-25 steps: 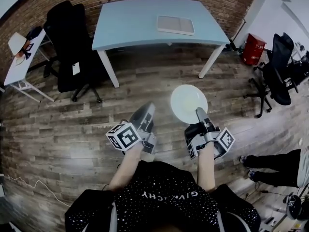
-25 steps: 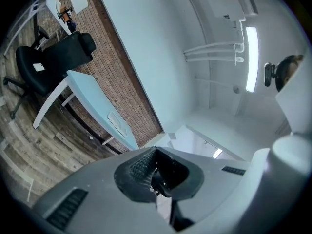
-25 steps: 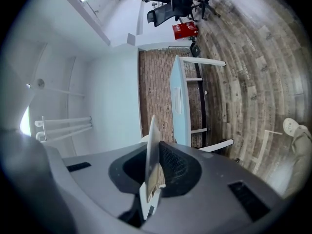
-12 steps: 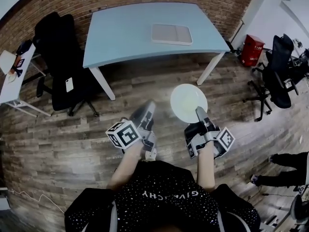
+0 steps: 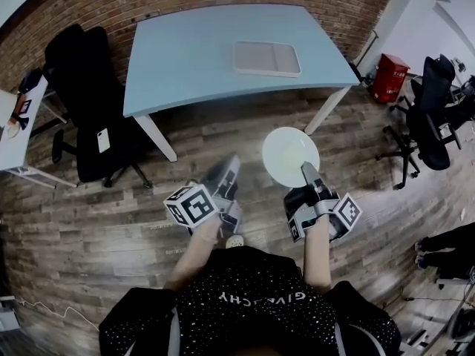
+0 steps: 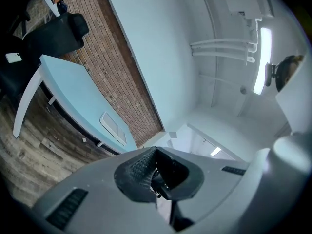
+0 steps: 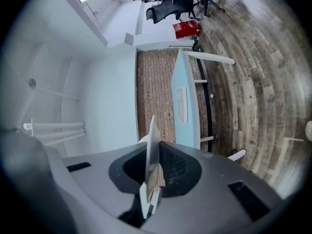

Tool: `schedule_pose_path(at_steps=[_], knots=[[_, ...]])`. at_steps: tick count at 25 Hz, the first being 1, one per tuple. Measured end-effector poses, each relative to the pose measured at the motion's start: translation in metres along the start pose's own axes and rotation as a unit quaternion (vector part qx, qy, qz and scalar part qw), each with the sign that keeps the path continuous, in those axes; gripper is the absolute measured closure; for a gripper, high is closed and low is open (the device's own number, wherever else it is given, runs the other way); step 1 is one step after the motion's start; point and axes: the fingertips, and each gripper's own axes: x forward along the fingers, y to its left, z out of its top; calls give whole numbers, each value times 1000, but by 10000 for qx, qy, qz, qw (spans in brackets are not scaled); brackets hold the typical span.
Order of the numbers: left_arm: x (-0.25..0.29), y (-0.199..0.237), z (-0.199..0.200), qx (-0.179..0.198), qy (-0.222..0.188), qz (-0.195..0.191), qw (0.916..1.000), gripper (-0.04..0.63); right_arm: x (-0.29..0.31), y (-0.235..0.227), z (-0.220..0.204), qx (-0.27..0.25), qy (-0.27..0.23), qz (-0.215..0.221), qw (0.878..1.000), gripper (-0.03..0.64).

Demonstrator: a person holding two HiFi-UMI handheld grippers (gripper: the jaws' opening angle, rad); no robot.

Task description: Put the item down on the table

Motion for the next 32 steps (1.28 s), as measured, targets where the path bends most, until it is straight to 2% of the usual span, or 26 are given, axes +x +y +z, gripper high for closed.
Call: schedule_pose_path(at_steps=[8, 16, 26, 32], knots=[[8, 18, -7, -251, 52, 39, 9997, 584, 4, -11, 4, 35, -37, -150, 9999, 583], [11, 29, -13, -244, -58, 151, 9996, 584, 18, -19, 13, 17, 153, -109, 9998, 583], [76, 66, 36, -175, -192, 388, 9989, 584, 113, -19, 41, 168, 418, -111, 9989, 583], [141, 92, 64, -157, -303, 452, 9984, 584, 181, -19, 85, 133, 506, -128, 9985, 583]])
